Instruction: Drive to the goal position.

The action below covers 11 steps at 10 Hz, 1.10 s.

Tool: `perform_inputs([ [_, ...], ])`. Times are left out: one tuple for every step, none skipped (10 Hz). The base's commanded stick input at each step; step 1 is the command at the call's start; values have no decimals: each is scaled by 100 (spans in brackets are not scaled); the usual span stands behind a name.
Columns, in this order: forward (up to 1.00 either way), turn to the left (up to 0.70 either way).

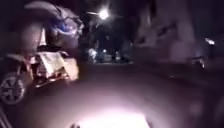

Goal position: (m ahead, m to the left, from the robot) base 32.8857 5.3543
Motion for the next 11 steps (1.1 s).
perform_inputs([
  [100,-19],
  [100,-3],
  [100,0],
  [100,0],
  [100,0],
  [100,0],
  [100,0],
  [100,0],
  [100,0],
  [100,0],
  [100,0],
])
